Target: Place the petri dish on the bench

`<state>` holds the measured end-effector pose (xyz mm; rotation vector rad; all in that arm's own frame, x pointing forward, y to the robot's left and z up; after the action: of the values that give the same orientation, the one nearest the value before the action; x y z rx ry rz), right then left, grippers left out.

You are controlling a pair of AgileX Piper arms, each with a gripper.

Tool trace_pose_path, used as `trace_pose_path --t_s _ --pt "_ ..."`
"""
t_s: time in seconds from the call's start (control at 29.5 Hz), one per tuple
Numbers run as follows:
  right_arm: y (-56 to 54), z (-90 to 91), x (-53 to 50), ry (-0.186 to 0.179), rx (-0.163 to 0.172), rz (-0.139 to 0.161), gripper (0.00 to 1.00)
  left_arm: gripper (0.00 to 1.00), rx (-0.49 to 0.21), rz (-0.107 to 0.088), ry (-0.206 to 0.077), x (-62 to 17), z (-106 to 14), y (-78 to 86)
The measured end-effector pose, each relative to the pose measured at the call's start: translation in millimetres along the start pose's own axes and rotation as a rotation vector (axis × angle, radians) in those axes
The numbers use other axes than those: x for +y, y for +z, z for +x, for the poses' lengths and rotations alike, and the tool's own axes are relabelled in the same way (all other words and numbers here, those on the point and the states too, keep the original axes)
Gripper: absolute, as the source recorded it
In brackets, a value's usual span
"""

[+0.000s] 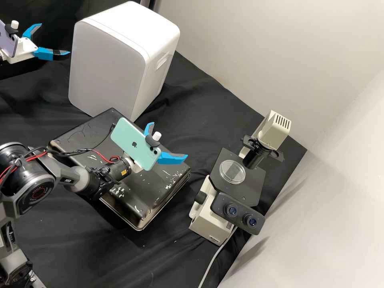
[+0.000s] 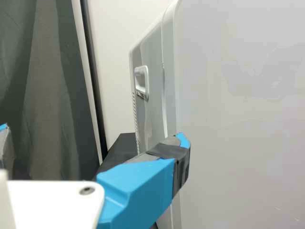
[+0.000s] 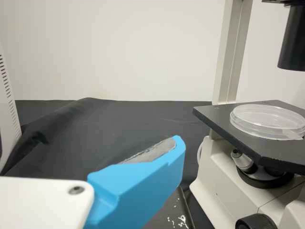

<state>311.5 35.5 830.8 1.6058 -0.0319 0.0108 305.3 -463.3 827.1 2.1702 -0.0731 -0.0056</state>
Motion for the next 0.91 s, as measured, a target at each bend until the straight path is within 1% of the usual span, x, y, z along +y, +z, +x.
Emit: trace_pose_path --t_s 0.44,0.58,0.64,0.68,0.71,0.75,0.78,0.88,0.91 --pt "0.0 0.0 0.0 0.000 0.000 0.000 1.00 1.00 -0.006 0.000 -0.001 -0.3 0.0 1.8" --pt "0.0 0.0 0.0 0.000 0.000 0.000 1.00 1.00 -0.044 -0.002 -0.006 -1.3 -2.2 13.2" --pt "0.0 0.0 0.0 0.000 0.000 0.000 1.00 1.00 -0.070 -0.004 -0.011 -1.9 -7.2 21.0" --pt "0.0 0.0 0.0 0.000 0.000 0.000 1.00 1.00 -0.088 -0.005 -0.009 -1.5 -10.5 25.8" --pt "0.0 0.0 0.0 0.000 0.000 0.000 1.00 1.00 -0.112 0.002 -0.004 -0.7 -13.7 30.1" --pt "0.0 0.0 0.0 0.000 0.000 0.000 1.00 1.00 -0.149 0.012 0.009 -0.5 -18.4 35.7" --pt "0.0 0.0 0.0 0.000 0.000 0.000 1.00 1.00 -0.160 0.018 0.009 -1.5 -20.4 36.8" --pt "0.0 0.0 0.0 0.000 0.000 0.000 1.00 1.00 -0.241 0.042 0.034 -5.0 -32.4 45.3" --pt "0.0 0.0 0.0 0.000 0.000 0.000 1.00 1.00 -0.261 0.047 0.034 -7.5 -36.4 47.1"
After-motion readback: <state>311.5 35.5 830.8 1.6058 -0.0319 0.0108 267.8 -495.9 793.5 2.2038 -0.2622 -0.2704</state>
